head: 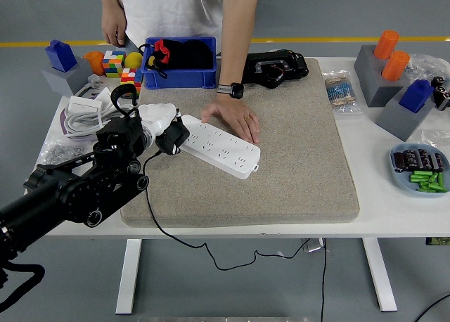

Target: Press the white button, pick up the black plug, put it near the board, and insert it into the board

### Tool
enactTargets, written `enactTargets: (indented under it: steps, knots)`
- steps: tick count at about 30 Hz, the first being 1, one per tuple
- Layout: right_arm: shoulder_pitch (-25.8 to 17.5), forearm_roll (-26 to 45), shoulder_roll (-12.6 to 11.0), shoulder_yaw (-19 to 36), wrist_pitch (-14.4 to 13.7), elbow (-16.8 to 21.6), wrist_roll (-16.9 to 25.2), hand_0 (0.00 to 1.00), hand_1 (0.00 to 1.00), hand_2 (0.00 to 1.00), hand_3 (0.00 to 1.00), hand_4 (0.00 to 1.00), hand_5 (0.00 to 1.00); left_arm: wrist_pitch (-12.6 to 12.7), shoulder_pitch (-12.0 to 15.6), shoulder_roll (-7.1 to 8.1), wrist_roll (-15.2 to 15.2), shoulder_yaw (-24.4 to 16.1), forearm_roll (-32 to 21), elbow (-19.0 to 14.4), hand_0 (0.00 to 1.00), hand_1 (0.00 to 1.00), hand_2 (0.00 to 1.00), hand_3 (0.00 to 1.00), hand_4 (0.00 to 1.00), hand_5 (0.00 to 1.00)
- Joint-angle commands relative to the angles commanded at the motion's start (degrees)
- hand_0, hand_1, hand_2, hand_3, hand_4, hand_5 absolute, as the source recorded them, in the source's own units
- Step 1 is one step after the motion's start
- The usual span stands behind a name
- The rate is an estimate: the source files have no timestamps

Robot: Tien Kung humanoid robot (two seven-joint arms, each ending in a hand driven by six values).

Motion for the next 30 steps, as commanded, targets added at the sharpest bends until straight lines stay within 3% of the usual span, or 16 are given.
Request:
enactTargets:
  steps: [5, 16, 30]
  knots:
    - [0.05, 0.13, -0.17, -0.41, 0.00, -0.06, -0.02, 0.595, 0.497, 0.510, 0.529, 0.648, 0.326, -1.42, -1.12, -0.59, 1.50, 0.62, -1.32, 0.05, 0.047, 0.146, 0.241, 0.538, 0.462, 0.002]
    - [-0.02, 0.40, -0.35, -1.13, -0.01, -0.06, -0.03, 0.596, 0.497, 0.509, 0.529, 0.647, 0.326, -2.02, -1.55, -2.13, 2.27, 1.41, -2.75, -0.06, 0.047, 0.145, 0.240, 0.539, 0.462, 0.002]
    - [0.06, 0.53, -0.50, -1.55, 0.01, -0.07, -0.06, 0.596, 0.498, 0.510, 0.529, 0.646, 0.324, -2.61, -3.30, -3.88, 2.73, 2.37, -3.24, 3.58, 0.046, 0.143, 0.239, 0.544, 0.460, 0.002]
